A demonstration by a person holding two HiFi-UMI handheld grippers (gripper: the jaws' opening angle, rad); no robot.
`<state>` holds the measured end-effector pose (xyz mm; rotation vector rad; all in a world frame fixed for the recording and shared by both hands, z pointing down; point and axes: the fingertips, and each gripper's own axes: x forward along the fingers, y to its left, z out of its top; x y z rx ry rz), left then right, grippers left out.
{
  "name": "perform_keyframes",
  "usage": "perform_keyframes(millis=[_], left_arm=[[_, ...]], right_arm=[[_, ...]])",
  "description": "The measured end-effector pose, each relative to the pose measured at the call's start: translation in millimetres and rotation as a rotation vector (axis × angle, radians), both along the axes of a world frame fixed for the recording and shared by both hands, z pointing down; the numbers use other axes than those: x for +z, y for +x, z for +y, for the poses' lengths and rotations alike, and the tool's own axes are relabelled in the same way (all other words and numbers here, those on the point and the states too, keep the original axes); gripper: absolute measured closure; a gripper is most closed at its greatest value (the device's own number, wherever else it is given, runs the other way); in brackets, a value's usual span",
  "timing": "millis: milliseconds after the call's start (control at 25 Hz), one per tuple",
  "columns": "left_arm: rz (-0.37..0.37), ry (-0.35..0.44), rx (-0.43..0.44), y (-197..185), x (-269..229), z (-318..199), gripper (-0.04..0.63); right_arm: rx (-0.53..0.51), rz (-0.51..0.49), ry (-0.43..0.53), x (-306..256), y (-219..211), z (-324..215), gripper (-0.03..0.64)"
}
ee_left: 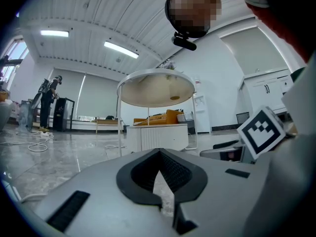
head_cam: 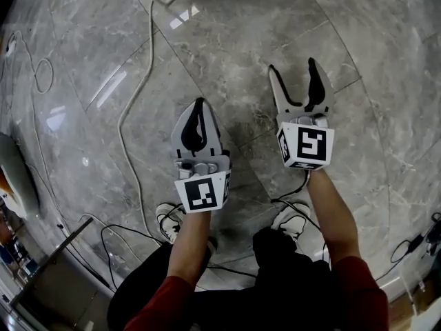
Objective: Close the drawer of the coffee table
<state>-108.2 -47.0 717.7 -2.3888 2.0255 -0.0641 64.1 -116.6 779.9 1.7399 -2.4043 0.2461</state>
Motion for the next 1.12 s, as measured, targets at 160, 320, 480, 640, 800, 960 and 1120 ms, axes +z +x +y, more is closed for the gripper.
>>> perform_keyframes(millis=[160, 320, 480, 640, 800, 960, 1120], left_arm=[[-0.003, -0.033, -0.006, -4, 8, 9, 0.583], [-0.003, -0.052, -0.002, -6, 11, 18, 0.583], [-0.009, -0.050, 0.001, -7, 11, 24, 0.583], [-0.008, -0.056, 0.005, -4, 12, 26, 0.583], [-0.002, -0.022, 0.028, 1, 3, 26, 0.583], [-0.014, -0.034, 0.025, 0, 3, 28, 0.583], [-0.009, -0.002, 0.030, 1, -5, 27, 0.583]], right_arm=[[0.000, 0.000, -0.023, -2, 14, 44, 0.287], [0.013, 0.001, -0.058, 1, 25, 77, 0.287], [0.018, 0.007, -0.059, 0, 29, 88, 0.287], [0.021, 0.011, -0.042, -6, 32, 87, 0.288], [0.010, 0.032, -0.036, -9, 30, 85, 0.289], [-0.003, 0.037, -0.032, -14, 27, 83, 0.393], [-0.003, 0.061, -0.005, -19, 25, 84, 0.556]])
